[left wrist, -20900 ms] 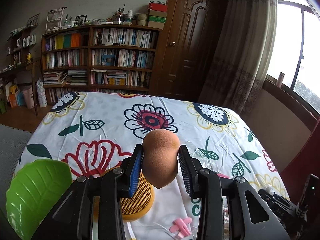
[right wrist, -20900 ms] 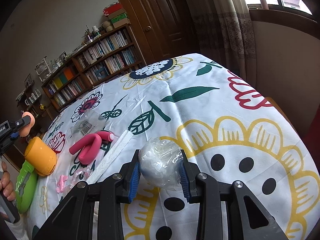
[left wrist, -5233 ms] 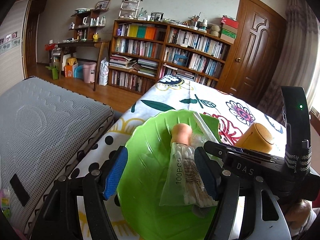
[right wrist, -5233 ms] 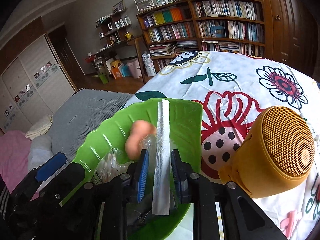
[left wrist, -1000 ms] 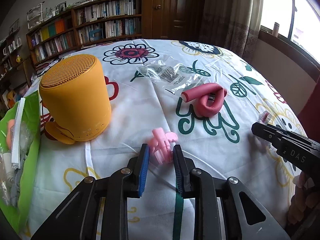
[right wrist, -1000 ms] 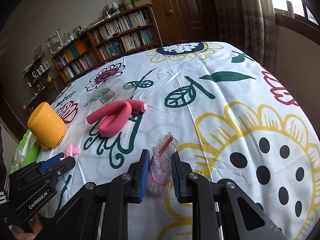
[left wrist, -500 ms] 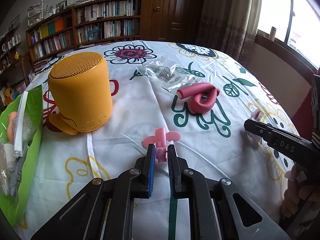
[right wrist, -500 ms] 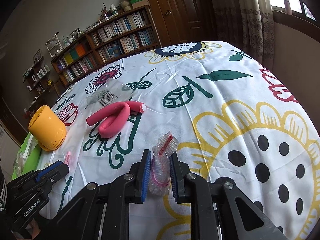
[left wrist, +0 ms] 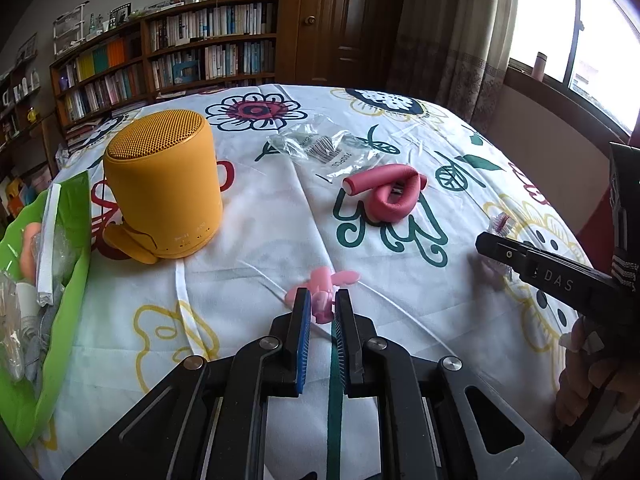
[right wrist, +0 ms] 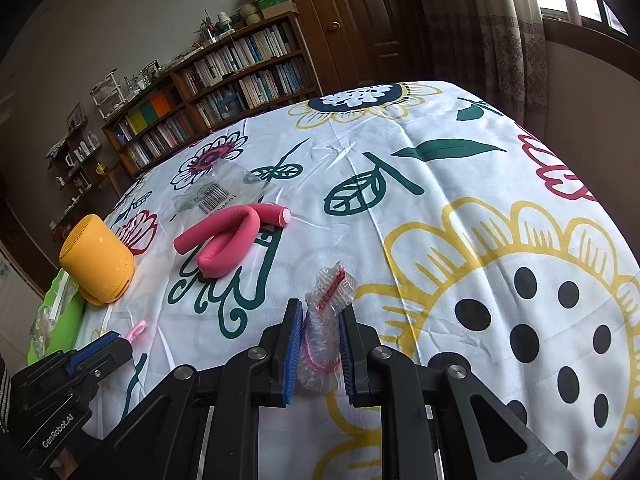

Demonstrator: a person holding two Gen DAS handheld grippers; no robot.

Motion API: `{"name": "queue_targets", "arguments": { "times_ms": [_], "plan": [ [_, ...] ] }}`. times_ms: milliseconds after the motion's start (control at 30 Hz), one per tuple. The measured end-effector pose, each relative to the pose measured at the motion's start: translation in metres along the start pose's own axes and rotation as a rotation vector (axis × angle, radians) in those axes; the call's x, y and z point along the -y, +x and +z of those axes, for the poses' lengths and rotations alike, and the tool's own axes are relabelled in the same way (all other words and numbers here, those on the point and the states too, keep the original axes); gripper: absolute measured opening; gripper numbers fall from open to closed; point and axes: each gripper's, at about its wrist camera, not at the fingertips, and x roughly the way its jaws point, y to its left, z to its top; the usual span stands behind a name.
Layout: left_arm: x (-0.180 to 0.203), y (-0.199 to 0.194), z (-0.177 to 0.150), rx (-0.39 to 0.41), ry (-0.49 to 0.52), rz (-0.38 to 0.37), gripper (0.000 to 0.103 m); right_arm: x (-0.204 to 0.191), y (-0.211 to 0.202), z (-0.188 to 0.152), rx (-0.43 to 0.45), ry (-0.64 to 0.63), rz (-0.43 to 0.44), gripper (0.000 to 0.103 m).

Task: Organize soft objects
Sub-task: 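Close the left tool on the pink plastic clip, then carry the pink clip to the green plate with left while right carries the brush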

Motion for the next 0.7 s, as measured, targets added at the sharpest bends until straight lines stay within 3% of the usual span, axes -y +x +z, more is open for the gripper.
{"name": "queue_targets", "arguments": {
  "times_ms": [300,533,700],
  "plan": [
    [0.003,-0.023,0.003,0.042,0.01,-0.016,0.012,0.001,0.0,0.0,0.0,0.001,0.0,0.019],
    [-0.002,-0.013,-0.006,0.0,0.003,-0.005,0.012,0.001,0.0,0.0,0.0,0.001,0.001,0.019],
    [-0.004,-0.018,-0.006,0.018,0.005,-0.008,0.012,0.001,0.0,0.0,0.0,0.001,0.001,0.019]
  ]
}}
